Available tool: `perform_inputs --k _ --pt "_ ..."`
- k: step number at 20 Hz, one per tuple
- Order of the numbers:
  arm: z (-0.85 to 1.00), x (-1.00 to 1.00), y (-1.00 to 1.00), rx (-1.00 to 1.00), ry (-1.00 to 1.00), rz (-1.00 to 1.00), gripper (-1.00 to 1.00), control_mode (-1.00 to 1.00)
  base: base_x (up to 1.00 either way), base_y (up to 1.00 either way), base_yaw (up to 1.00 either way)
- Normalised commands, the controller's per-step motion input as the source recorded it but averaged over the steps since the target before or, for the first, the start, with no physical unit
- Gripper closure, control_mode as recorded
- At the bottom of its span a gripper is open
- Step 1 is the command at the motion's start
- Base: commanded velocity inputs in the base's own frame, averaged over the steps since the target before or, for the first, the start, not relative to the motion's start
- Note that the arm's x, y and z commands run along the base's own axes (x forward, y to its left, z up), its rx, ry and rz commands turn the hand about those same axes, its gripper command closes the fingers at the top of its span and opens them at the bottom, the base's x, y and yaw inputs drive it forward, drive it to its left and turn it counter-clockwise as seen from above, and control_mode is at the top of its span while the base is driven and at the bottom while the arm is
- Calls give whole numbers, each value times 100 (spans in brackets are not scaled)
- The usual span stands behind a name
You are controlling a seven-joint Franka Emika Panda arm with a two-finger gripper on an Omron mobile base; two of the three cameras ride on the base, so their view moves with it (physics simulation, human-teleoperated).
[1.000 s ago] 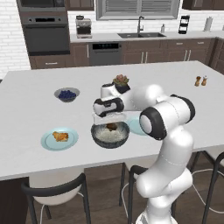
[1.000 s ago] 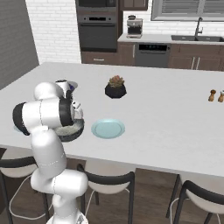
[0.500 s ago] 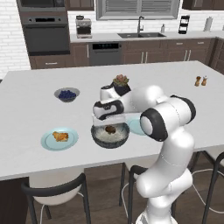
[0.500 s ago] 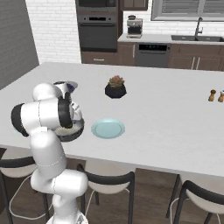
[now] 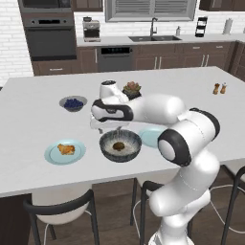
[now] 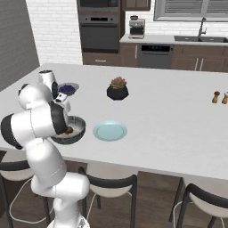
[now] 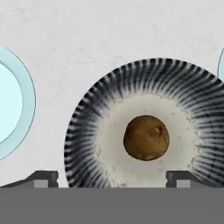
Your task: Pick the chicken drumstick and mushroom from their plates and place them in the bowl. Then put the bowl in the fridge.
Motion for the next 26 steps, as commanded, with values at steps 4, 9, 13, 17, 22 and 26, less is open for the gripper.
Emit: perform_inputs --k 4,9,13,17,22,26 --pt "49 -34 98 7 4 12 -100 -100 0 0 0" --pt "-4 -40 63 6 1 30 -100 -100 0 0 0" --pt "-33 -11 69 0 -1 18 -100 -100 0 0 0" --pt "-28 6 56 0 -9 0 -100 -100 0 0 0" --pt "-14 18 41 -1 -9 -1 -100 -100 0 0 0" --pt "-24 27 10 -7 -1 0 -100 -100 0 0 0"
